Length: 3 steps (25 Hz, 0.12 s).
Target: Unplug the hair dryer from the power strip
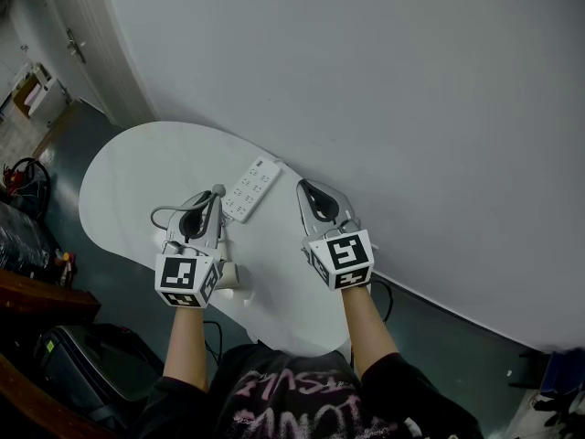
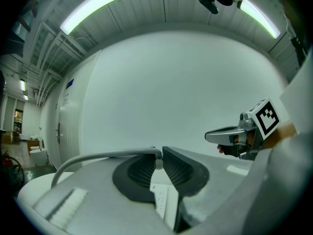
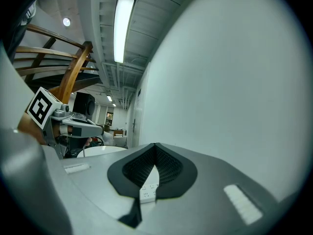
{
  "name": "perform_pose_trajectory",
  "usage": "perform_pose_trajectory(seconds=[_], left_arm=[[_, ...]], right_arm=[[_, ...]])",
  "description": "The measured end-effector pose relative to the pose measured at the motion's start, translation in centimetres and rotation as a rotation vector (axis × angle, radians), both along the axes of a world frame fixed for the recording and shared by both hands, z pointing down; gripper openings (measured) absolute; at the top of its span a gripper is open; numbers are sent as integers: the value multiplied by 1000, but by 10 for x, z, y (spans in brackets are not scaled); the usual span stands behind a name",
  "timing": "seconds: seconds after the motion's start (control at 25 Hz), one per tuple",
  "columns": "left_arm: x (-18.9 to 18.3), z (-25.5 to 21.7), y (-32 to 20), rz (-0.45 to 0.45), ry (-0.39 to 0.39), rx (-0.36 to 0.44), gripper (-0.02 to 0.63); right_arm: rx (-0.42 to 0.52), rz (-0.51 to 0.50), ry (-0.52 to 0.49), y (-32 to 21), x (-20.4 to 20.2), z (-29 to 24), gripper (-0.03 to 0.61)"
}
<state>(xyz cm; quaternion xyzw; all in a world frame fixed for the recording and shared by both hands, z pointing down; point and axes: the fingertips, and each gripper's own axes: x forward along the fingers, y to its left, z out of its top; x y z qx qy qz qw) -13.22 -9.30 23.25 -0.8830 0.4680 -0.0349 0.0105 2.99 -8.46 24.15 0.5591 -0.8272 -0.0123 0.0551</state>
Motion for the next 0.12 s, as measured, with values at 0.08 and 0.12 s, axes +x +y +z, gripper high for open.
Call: perform_pose_trajectory(seconds=[0.08, 0.12], left_arm=[[-1, 0, 0, -1, 0, 2, 54], [-1, 0, 0, -2, 0, 3, 54]], right_arm=[[2, 1, 0, 0, 0, 0, 9], [3, 1, 0, 0, 0, 0, 9]])
